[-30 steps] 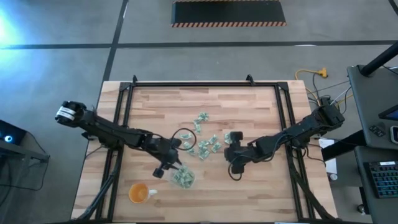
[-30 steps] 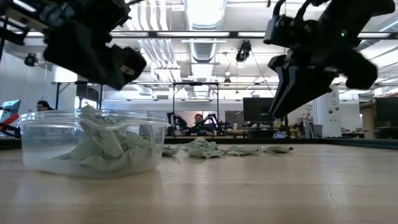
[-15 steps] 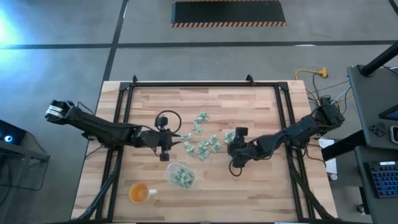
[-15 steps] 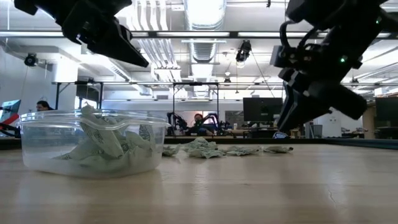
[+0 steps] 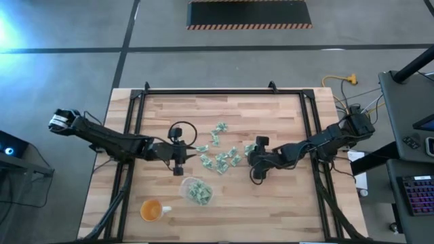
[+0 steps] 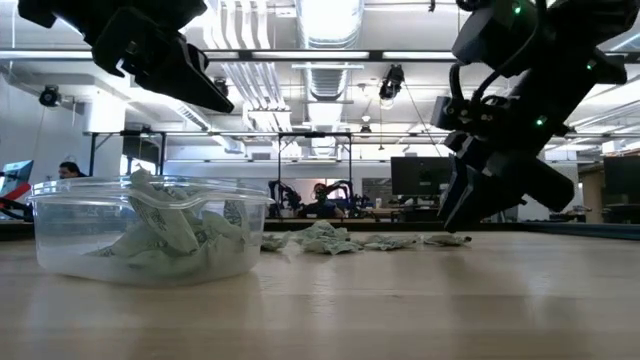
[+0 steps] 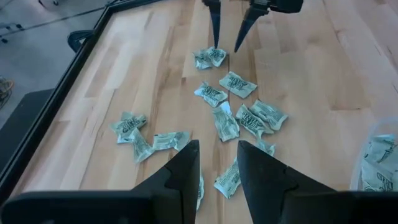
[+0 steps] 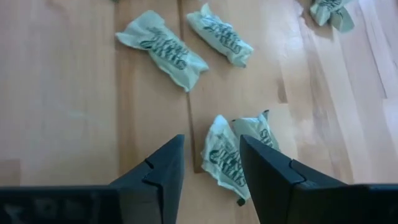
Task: Pick and place Stevia / Truvia into bins
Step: Put the stevia packet into the transparent container
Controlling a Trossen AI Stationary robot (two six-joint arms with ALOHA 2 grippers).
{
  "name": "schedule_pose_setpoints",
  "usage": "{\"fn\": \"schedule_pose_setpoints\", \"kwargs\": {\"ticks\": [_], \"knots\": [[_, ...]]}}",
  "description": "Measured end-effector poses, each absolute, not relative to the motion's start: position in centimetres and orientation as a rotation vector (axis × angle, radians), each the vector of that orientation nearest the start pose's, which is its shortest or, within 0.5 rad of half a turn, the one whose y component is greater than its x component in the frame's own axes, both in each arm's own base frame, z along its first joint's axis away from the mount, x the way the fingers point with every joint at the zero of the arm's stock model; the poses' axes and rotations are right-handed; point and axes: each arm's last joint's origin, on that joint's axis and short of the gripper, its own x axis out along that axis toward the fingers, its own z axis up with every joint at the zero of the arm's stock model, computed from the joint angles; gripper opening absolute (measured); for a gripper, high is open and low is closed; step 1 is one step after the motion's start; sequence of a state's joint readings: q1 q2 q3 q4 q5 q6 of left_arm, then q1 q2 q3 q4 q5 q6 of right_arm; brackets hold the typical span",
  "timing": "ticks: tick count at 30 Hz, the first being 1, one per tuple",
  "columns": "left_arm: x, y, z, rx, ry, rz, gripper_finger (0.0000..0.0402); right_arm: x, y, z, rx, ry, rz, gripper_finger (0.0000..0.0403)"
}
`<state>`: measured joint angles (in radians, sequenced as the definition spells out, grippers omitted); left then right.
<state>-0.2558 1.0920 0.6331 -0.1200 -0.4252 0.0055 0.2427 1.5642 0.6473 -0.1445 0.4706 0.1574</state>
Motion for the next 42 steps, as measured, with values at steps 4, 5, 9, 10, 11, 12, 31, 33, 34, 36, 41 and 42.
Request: {"fn": "schedule_pose_setpoints", "kwargs": {"ticks": [4, 5, 9, 10, 11, 12, 31, 33, 34, 36, 41, 42], "knots": [[21.9, -4.5, 23.2, 0.199, 0.547, 0.163, 0.0092, 25.6, 4.3, 12.5, -0.208, 0.959, -0.306, 0.0140], [21.9, -4.5, 23.2, 0.199, 0.547, 0.163, 0.0092, 25.6, 4.1, 12.4, -0.202, 0.956, -0.312, 0.0139], [21.9, -4.5, 23.2, 0.199, 0.546, 0.163, 0.0092, 25.6, 3.6, 12.3, -0.171, 0.959, -0.330, 0.0136], [21.9, -4.5, 23.2, 0.199, 0.546, 0.163, 0.0092, 25.6, 3.6, 12.3, -0.162, 0.962, -0.321, 0.0136], [21.9, -4.5, 23.2, 0.199, 0.546, 0.163, 0.0092, 25.5, 3.6, 12.3, -0.152, 0.966, -0.308, 0.0136], [21.9, -4.5, 23.2, 0.199, 0.546, 0.163, 0.0092, 25.6, 3.6, 12.2, -0.144, 0.968, -0.295, 0.0136], [21.9, -4.5, 23.1, 0.200, 0.548, 0.163, 0.0092, 26.3, 2.5, 10.4, -0.145, 1.014, -0.330, 0.0135], [21.9, -4.5, 23.1, 0.201, 0.550, 0.163, 0.0092, 26.3, 2.5, 10.4, -0.151, 1.016, -0.328, 0.0129], [21.9, -4.5, 23.1, 0.200, 0.549, 0.163, 0.0092, 26.3, 2.5, 10.4, -0.151, 1.015, -0.326, 0.0125], [21.9, -4.5, 23.1, 0.201, 0.550, 0.163, 0.0092, 26.2, 2.5, 10.5, -0.150, 1.014, -0.322, 0.0113], [21.9, -4.5, 23.1, 0.200, 0.549, 0.163, 0.0092, 26.1, 2.5, 10.7, -0.161, 1.015, -0.311, 0.0067], [21.9, -4.5, 23.1, 0.201, 0.550, 0.163, 0.0092, 26.1, 2.5, 10.7, -0.164, 1.019, -0.310, 0.0056]]}}
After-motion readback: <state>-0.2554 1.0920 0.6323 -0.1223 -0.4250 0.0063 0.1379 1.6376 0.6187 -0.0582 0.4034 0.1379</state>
